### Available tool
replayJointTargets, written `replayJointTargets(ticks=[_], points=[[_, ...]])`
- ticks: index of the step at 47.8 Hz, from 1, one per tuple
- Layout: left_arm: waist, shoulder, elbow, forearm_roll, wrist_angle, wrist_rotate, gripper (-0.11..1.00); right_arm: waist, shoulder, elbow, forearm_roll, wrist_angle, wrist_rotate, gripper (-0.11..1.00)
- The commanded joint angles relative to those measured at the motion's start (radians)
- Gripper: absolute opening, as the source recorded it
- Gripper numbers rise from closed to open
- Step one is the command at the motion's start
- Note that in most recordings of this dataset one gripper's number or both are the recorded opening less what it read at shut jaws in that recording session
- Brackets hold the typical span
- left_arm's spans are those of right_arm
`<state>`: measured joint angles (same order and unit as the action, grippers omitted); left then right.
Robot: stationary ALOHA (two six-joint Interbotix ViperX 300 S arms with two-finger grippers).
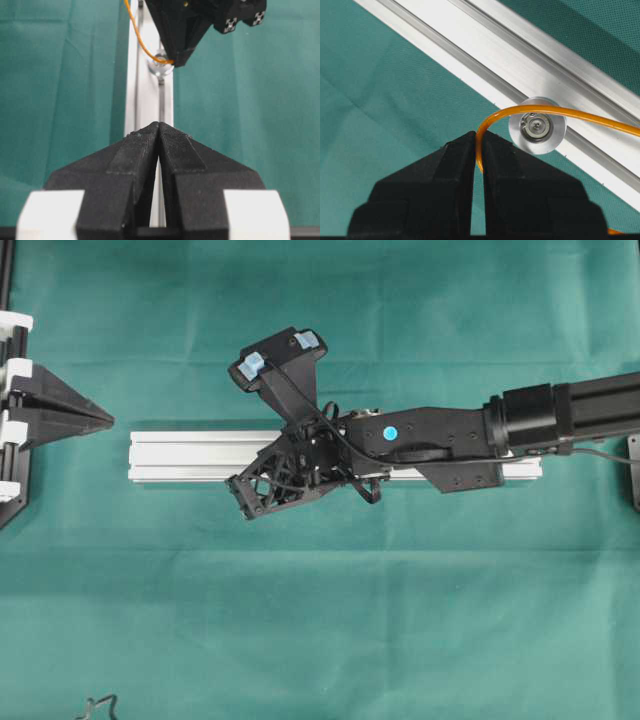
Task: Hook the rubber onto the shaft.
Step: 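Lower the stretched band around the left silver post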
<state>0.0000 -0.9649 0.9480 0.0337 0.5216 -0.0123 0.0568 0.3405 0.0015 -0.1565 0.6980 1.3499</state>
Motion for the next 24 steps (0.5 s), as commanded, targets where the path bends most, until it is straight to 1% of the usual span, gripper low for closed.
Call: replayJointTargets(ticks=[1, 24], points=[[0.0, 0.008, -0.034, 0.002, -0.008, 0.002, 0.0, -0.003, -0.018, -0.031, -0.003, -0.018, -0.002, 0.07], [0.0, 0.008, -0.034, 0.003, -0.009, 0.002, 0.0, -0.012, 0.012, -0.031, -0.003, -0.034, -0.002, 0.07]])
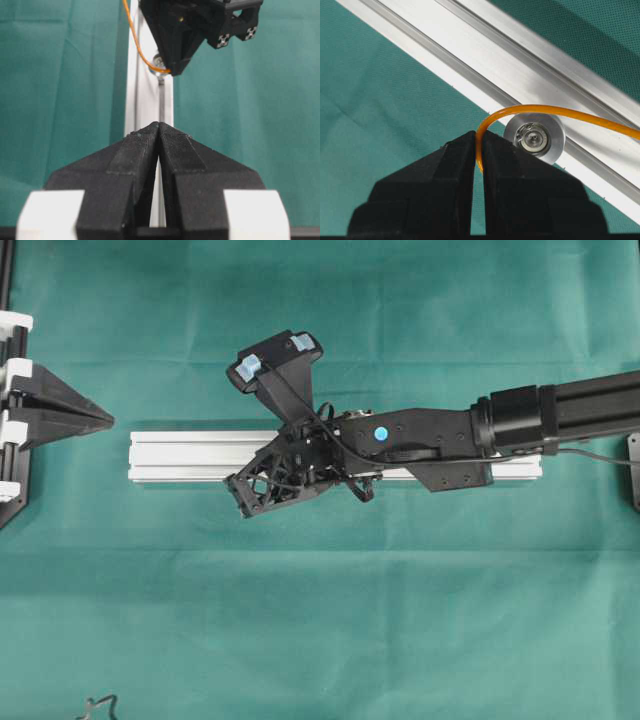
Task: Hook the rubber onto the shaft.
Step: 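Lower the stretched band around the left silver post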
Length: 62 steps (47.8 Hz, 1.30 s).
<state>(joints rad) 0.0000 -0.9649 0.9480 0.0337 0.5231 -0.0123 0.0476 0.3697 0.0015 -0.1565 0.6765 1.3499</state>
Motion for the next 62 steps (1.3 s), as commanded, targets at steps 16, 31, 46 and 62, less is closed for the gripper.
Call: replayJointTargets(ticks=[16, 31, 46, 62], points=[[0.0, 0.008, -0.034, 0.002, -0.011, 0.002, 0.0, -0.011, -0.002, -0.031, -0.005, -0.012, -0.002, 0.07], [0.0, 0.008, -0.034, 0.002, -0.009, 0.002, 0.0, -0.011, 0.011, -0.031, -0.005, -0.012, 0.0, 0.07], [0.0, 0.008, -0.034, 0.002, -0.006, 0.002, 0.0, -0.006, 0.011, -0.025, -0.005, -0.009, 0.0, 0.07], [0.0, 0.008, -0.034, 0.002, -0.006, 0.002, 0.0, 0.026, 0.006, -0.018, -0.005, 0.02, 0.005, 0.07]])
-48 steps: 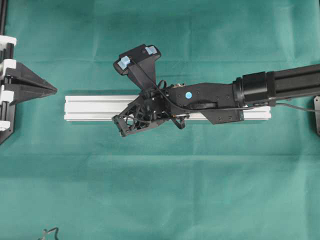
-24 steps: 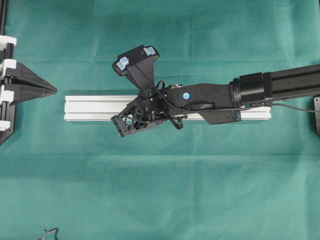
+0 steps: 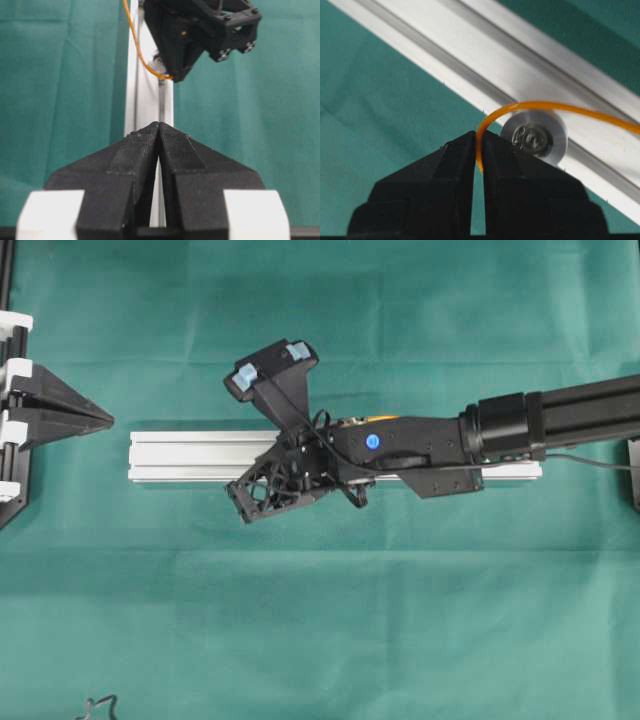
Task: Hook the rubber onto the shaft.
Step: 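Lower the stretched band around the left silver post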
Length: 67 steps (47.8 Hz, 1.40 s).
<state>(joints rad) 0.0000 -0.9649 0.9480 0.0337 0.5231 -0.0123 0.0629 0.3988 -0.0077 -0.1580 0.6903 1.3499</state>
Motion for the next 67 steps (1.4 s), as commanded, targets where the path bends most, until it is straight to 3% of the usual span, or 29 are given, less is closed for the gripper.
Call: replayJointTargets(ticks=[1, 30, 67], points=[[0.0, 0.008, -0.034, 0.002, -0.006, 0.002, 0.0, 0.011, -0.025, -0.006, -0.003, 0.009, 0.003, 0.07], [0.0, 0.008, -0.034, 0.003, -0.005, 0.002, 0.0, 0.021, -0.156, 0.163, -0.003, 0.017, 0.008, 0.07], [0.0, 0.009, -0.034, 0.002, -0.005, 0.002, 0.0, 0.025, -0.219, 0.236, -0.029, 0.006, -0.003, 0.07]])
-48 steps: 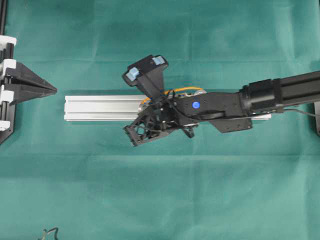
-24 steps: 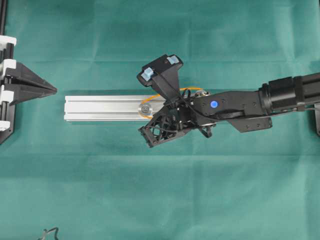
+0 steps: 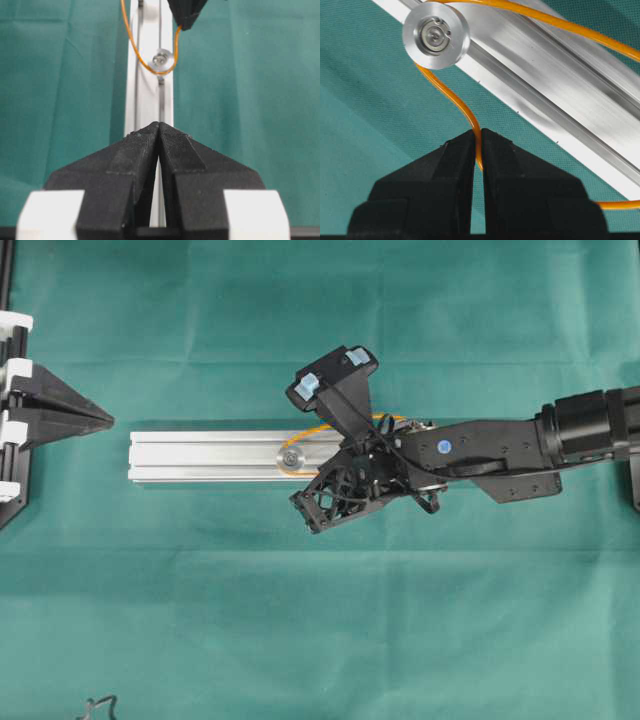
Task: Hook the rubber onto the shaft.
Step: 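Lower the stretched band around the left silver post, then open the right gripper to release the band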
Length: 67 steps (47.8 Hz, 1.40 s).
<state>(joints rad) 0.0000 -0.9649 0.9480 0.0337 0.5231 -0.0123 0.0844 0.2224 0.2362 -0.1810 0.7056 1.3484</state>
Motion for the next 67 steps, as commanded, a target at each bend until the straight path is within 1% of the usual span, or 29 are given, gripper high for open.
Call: replayJointTargets(ticks=[1, 20, 23, 25, 28, 36, 38, 40, 42, 48, 67], points=[[0.0, 0.008, -0.034, 0.002, -0.005, 0.002, 0.0, 0.003, -0.043, -0.008, -0.008, -0.011, -0.002, 0.07], [0.0, 0.008, -0.034, 0.002, -0.006, 0.002, 0.0, 0.003, -0.043, -0.008, -0.014, -0.011, -0.003, 0.07], [0.0, 0.008, -0.034, 0.002, -0.006, 0.002, 0.0, 0.003, -0.043, -0.008, -0.018, -0.011, -0.008, 0.1], [0.0, 0.008, -0.034, 0.002, -0.006, 0.002, 0.0, 0.003, -0.043, -0.006, -0.018, -0.011, -0.012, 0.15], [0.0, 0.008, -0.034, 0.002, -0.006, 0.002, 0.0, 0.003, -0.043, -0.006, -0.018, -0.011, -0.021, 0.3], [0.0, 0.008, -0.034, 0.002, -0.008, 0.002, 0.0, 0.003, -0.043, -0.008, -0.018, -0.009, -0.041, 0.8], [0.0, 0.008, -0.034, 0.002, -0.008, 0.002, 0.0, 0.003, -0.043, -0.008, -0.018, -0.009, -0.046, 0.89], [0.0, 0.008, -0.034, 0.002, -0.008, 0.002, 0.0, 0.003, -0.043, -0.006, -0.018, -0.008, -0.052, 0.95], [0.0, 0.008, -0.034, 0.002, -0.008, 0.002, 0.0, 0.003, -0.043, -0.006, -0.018, -0.008, -0.057, 0.97], [0.0, 0.008, -0.034, 0.002, -0.006, 0.002, 0.0, 0.003, -0.043, -0.008, -0.018, -0.011, -0.063, 0.94], [0.0, 0.008, -0.034, 0.002, -0.008, 0.002, 0.0, 0.003, -0.046, -0.009, -0.018, -0.009, -0.064, 0.94]])
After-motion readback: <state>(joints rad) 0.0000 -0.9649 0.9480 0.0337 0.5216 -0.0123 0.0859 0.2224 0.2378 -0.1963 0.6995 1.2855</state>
